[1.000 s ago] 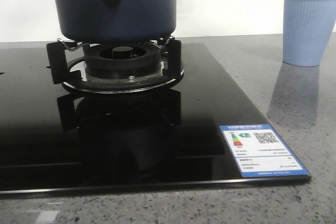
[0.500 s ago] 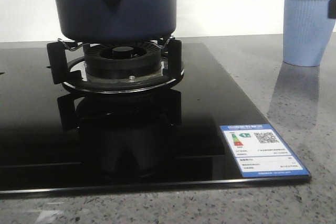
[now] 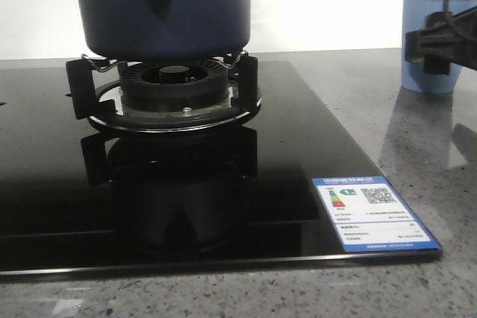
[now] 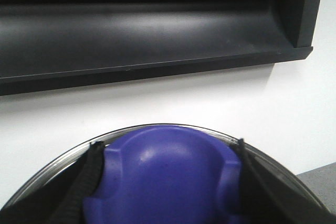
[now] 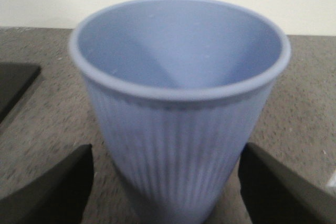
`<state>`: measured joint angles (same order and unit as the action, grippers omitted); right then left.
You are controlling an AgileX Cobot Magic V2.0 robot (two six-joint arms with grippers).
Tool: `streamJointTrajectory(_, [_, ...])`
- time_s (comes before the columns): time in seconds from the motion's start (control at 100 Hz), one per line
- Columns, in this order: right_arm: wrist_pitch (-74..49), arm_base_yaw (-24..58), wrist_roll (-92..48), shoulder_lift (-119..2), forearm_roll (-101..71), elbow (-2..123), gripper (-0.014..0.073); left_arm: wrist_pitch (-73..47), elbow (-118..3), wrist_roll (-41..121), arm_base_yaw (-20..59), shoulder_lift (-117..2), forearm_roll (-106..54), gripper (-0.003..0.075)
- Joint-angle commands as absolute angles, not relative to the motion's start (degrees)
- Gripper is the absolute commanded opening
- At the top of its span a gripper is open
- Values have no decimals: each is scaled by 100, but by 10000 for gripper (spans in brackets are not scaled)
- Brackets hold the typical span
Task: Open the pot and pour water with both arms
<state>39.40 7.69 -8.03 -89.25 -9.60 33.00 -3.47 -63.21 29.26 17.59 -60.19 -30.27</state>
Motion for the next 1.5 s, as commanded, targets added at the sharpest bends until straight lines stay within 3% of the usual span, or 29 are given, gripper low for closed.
streamJointTrajectory(0.0, [4601,760,-855,-8987,-901,3637,517,173,-6533,2922,1743,-5870,-3040,337])
streamJointTrajectory(0.62, [5004,649,-855,-9833,-954,4458,508,173,-6533,2922,1743,-5870,-3040,337])
streamJointTrajectory(0.82, [4949,649,-855,-9810,-954,4471,321,173,-6533,2922,1743,-5870,-3040,337])
streamJointTrajectory(1.2, [4230,660,-855,-8773,-561,4482,317,173,-6533,2922,1743,-5870,-3040,337])
streamJointTrajectory(1.49, [2191,1027,-855,-7560,405,4935,318,173,-6533,2922,1743,-5881,-3040,337])
